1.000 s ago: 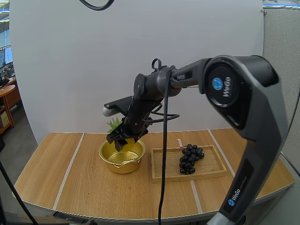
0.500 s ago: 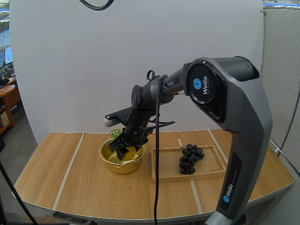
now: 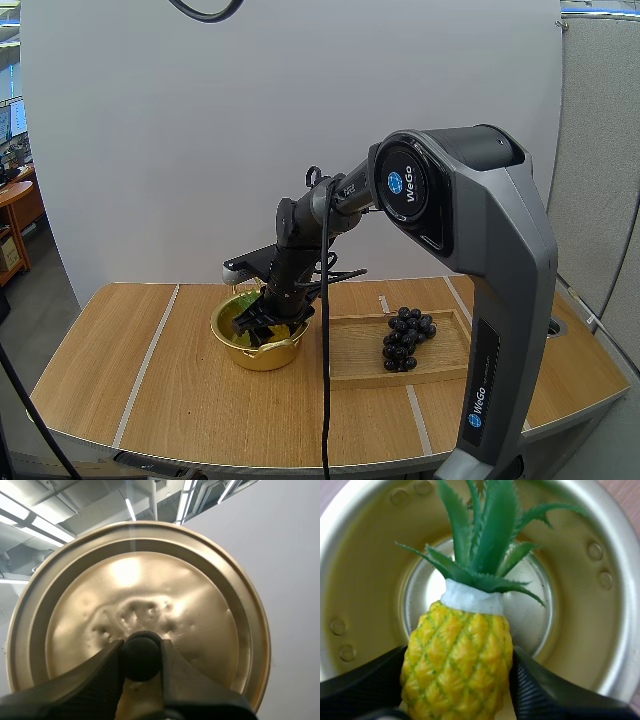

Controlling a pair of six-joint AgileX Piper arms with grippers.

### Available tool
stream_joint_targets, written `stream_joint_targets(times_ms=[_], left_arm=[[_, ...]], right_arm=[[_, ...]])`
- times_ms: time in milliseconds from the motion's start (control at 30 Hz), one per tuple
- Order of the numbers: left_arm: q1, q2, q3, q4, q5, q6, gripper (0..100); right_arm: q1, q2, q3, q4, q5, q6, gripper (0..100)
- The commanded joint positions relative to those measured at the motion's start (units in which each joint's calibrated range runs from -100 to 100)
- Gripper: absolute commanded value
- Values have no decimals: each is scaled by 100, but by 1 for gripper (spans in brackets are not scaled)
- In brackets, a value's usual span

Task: Open the pot, put the pineapple inside, and close it

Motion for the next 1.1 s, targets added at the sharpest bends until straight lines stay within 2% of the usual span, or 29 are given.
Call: stream_joint_targets(times_ms=[0, 67, 100, 133, 200, 233, 567, 800, 1067], left_arm=[[0, -49, -30, 15, -200, -60, 0], [0, -49, -30, 15, -200, -60, 0], [0, -49, -30, 15, -200, -60, 0], [0, -49, -30, 15, -200, -60, 0], [0, -49, -30, 15, -200, -60, 0], [0, -49, -30, 15, -200, -60, 0], [0, -49, -30, 15, -200, -60, 0], [0, -49, -30, 15, -200, -60, 0], [0, -49, -30, 15, -200, -60, 0]], right_arm=[[-3, -4, -16, -58, 56, -15, 1], [-3, -4, -16, -58, 56, -15, 22], [-3, -4, -16, -58, 56, -15, 39], [-3, -16, -16, -58, 31, -15, 68], [-3, -16, -16, -122, 4, -3, 97], [-3, -29, -16, -234, -20, 76, 100], [-3, -268, -16, -233, 10, 86, 100], [-3, -1244, -16, -184, 409, 168, 100], [-3, -2667, -16, -184, 1415, 205, 100]])
